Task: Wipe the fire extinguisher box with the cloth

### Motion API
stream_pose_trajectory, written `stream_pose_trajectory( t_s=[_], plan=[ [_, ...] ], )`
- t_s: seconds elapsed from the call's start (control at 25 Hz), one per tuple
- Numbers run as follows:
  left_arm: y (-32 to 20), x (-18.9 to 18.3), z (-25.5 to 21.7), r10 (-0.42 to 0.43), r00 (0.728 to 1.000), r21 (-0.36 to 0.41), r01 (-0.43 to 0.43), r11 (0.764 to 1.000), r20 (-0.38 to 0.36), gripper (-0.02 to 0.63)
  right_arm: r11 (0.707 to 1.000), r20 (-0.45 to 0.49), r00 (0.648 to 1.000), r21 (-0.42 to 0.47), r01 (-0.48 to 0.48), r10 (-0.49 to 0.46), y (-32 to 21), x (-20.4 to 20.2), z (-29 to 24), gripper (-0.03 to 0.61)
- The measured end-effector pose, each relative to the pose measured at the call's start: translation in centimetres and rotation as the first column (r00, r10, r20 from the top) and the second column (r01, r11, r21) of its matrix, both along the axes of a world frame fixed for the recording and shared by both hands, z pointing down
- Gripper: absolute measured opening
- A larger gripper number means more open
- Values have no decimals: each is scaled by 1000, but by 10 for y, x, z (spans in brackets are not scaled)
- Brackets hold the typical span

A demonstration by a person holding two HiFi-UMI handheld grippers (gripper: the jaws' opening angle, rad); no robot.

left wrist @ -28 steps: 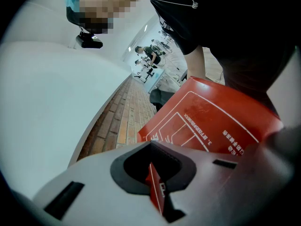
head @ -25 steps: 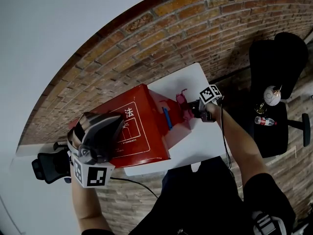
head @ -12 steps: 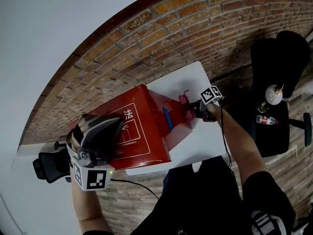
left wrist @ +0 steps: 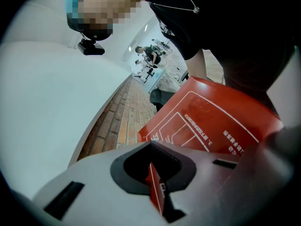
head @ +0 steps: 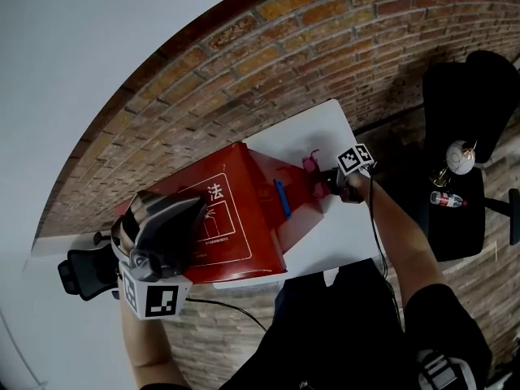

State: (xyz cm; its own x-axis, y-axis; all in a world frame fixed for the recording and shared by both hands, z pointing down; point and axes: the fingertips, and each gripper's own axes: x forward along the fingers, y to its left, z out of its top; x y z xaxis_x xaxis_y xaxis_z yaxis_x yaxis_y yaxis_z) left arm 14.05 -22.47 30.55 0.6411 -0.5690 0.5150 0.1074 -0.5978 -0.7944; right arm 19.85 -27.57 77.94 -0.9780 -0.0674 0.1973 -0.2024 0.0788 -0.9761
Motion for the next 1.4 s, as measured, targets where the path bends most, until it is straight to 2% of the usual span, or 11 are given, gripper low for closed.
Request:
stream_pose_trajectory(
  t_s=[0.68,1.4],
  plan=[
    [-1,0,0,-13,1000,2,13,1000,0,31,1000,-67,998,-21,14,-16,8,2,35,100],
    [-2,0,-1,-17,1000,7,17,1000,0,31,999,-164,986,27,27,-23,8,0,52,100]
  ],
)
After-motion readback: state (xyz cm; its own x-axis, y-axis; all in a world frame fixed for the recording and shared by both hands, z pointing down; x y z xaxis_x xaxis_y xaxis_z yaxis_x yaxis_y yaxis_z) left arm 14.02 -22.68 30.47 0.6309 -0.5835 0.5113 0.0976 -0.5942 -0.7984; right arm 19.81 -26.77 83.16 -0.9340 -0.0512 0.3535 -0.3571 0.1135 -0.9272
